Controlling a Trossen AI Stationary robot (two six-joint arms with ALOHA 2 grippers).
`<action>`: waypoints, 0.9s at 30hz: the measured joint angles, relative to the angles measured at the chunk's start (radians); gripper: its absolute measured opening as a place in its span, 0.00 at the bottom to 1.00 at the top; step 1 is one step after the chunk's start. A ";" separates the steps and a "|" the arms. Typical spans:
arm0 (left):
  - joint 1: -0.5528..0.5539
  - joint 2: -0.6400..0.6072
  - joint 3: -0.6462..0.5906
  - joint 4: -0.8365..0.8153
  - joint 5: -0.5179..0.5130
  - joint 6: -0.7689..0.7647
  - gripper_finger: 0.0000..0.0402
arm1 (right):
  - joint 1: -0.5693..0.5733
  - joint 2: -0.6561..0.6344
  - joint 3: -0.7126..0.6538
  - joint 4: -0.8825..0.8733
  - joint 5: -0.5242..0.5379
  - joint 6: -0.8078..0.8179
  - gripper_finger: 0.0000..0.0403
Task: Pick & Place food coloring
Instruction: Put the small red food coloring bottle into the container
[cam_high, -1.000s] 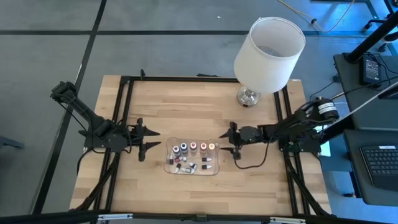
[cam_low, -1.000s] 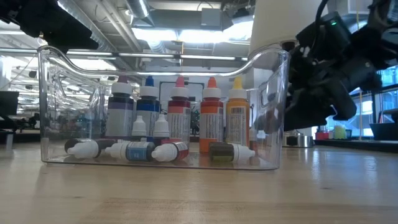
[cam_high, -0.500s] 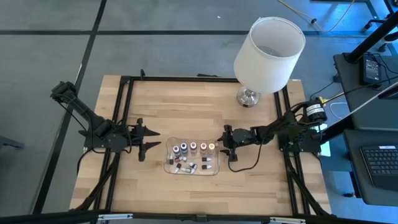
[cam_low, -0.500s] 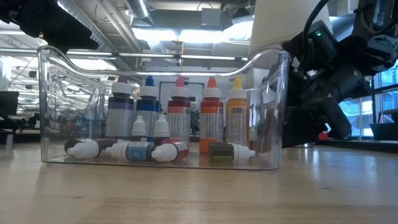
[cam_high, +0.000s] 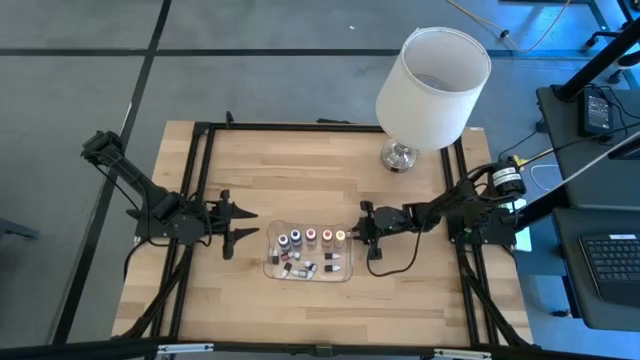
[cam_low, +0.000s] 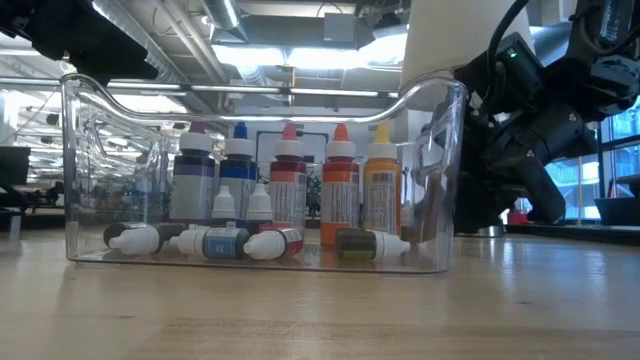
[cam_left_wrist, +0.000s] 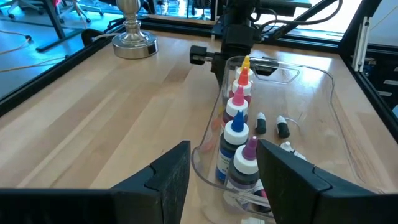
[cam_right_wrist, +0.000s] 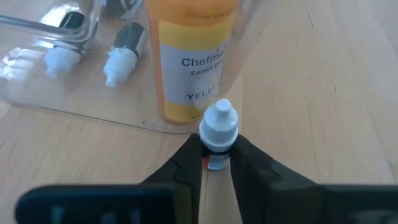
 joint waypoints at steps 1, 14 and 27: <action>0.000 0.000 0.000 0.000 0.000 0.000 0.45 | 0.000 0.000 0.000 0.000 0.000 0.002 0.17; 0.000 0.000 0.000 0.000 0.000 0.002 0.44 | 0.019 -0.240 -0.001 -0.290 0.079 0.097 0.16; 0.000 0.000 0.000 0.000 0.000 0.003 0.44 | 0.170 -0.507 0.294 -0.822 0.316 0.174 0.16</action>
